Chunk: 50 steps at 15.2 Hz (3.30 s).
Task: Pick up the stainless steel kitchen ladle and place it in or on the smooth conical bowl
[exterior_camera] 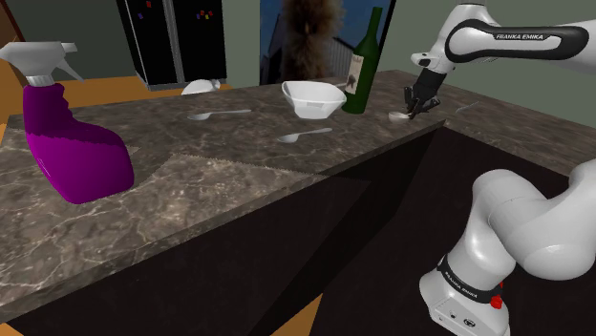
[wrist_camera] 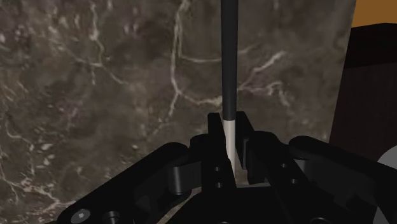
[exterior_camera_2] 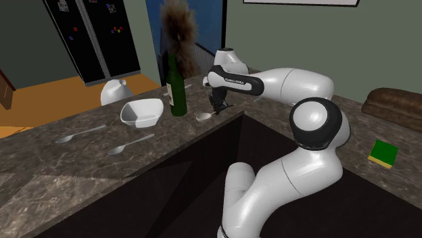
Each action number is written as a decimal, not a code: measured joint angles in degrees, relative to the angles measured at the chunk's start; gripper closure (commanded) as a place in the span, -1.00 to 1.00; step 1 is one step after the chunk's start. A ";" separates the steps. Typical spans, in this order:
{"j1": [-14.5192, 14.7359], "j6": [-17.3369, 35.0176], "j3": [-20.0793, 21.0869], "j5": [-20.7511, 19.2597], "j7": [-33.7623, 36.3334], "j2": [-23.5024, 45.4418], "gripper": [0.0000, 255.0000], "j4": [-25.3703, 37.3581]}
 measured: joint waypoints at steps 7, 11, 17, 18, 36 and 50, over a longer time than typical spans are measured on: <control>-0.07 -0.40 0.28 0.13 -0.03 -0.03 1.00 0.29; 0.17 -2.64 1.36 1.04 -0.37 0.27 1.00 2.63; 0.23 -6.68 3.38 2.42 -0.97 0.65 1.00 6.60; 0.41 -7.31 3.66 2.73 -0.99 0.87 1.00 7.37; 3.78 -19.15 5.86 7.12 -3.37 5.68 1.00 23.24; 13.96 -15.54 6.90 16.46 7.36 18.39 1.00 27.15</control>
